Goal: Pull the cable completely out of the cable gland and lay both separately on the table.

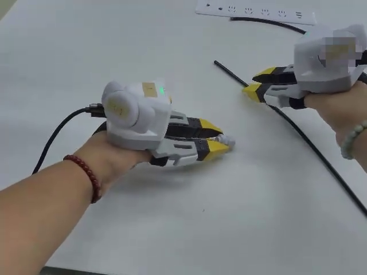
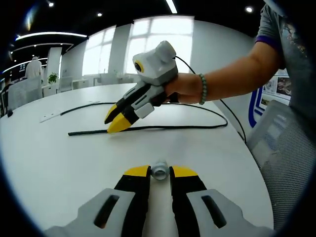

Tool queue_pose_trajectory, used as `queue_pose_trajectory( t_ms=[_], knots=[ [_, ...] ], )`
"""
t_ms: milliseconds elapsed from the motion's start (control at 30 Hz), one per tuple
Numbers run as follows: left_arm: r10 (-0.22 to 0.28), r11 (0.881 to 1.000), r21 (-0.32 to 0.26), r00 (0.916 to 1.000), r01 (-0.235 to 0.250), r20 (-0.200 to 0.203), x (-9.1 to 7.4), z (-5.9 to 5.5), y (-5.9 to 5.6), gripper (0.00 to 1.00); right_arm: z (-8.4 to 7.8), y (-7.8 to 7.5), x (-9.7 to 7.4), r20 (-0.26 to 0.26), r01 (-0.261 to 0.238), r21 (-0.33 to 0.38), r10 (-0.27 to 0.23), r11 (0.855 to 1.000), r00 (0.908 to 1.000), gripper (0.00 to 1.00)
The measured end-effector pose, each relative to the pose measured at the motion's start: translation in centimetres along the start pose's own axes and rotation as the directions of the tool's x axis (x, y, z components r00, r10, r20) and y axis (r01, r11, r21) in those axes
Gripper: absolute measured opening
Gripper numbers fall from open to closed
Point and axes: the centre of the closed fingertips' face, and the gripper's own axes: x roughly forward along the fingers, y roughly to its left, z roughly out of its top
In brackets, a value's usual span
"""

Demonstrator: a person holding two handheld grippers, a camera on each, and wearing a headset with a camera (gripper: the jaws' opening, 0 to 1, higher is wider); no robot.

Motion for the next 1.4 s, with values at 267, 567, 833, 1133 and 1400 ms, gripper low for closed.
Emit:
queue_pose_trajectory(
  t_ms=[267,567,833,1133,1400],
  knots=[
    [0.012,0.999,-0.052,0.9999,-0.012,-0.008,0.2,-0.6,0.1,0.17,0.7,0.4,-1.7,0.032,0.018,0.009,-0.018,1.000,0.9993,0.15],
    [0.043,0.997,-0.070,0.9991,-0.042,0.000,0.5,-0.7,0.0,0.23,1.1,0.5,-3.4,0.059,0.036,0.045,-0.038,0.998,0.9975,0.14],
    [0.109,0.992,-0.067,0.9940,-0.108,0.012,-0.8,0.5,0.5,0.41,0.6,1.3,-5.6,0.068,0.058,0.084,-0.064,0.995,0.9956,0.17],
    [0.172,0.983,-0.076,0.9836,-0.167,0.056,-3.5,2.5,0.7,0.48,-0.2,2.2,-8.3,0.073,0.101,0.134,-0.111,0.986,0.9911,0.29],
    [0.196,0.980,-0.037,0.9765,-0.194,0.089,-5.8,4.9,-0.2,0.47,-1.0,3.1,-11.5,0.069,0.152,0.173,-0.166,0.973,0.9836,0.39]
  ],
)
